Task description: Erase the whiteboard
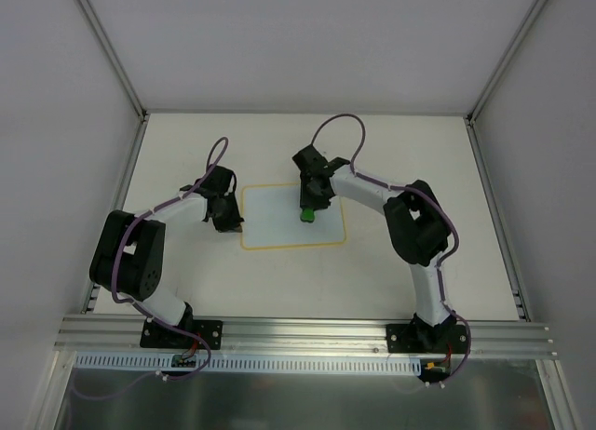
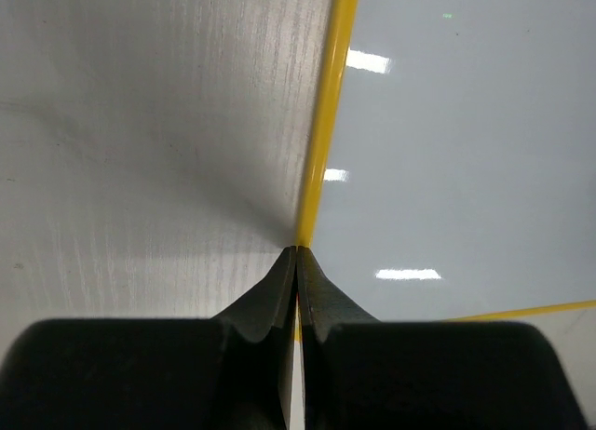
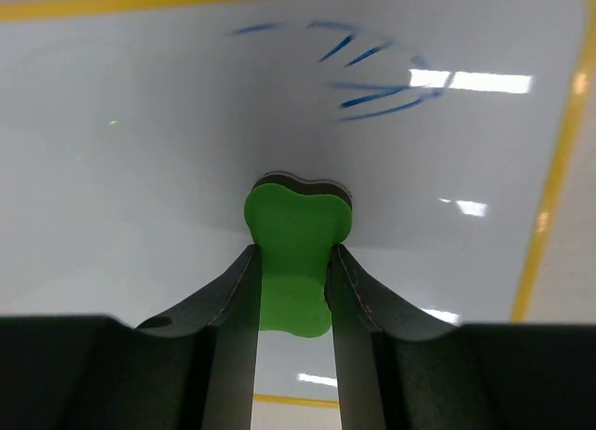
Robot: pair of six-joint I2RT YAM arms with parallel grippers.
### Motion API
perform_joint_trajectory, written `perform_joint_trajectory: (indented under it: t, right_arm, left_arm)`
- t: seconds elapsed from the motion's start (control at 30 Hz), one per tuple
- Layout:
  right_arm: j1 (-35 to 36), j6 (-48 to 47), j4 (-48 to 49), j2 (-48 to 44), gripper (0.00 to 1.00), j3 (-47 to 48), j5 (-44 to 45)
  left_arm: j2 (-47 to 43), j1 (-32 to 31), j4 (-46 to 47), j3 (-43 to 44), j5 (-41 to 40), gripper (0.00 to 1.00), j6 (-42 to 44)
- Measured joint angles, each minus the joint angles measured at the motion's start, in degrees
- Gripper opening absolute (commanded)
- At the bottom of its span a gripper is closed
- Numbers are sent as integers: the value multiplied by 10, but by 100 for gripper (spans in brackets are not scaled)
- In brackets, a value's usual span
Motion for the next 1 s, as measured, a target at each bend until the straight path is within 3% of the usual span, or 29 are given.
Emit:
perform_joint_trajectory:
  t: [0.4, 0.73, 1.0]
  right_arm:
    - [-107, -10, -80, 61, 0, 109, 21]
    - [-82, -24, -118, 127, 0, 218, 9]
    - [-21, -58, -127, 179, 0, 303, -58]
  left_arm:
    - [0, -2, 0, -2, 11, 0, 0]
    - [-2, -36, -9, -2, 11, 0, 1]
    - [-15, -84, -6, -18, 14, 0, -1]
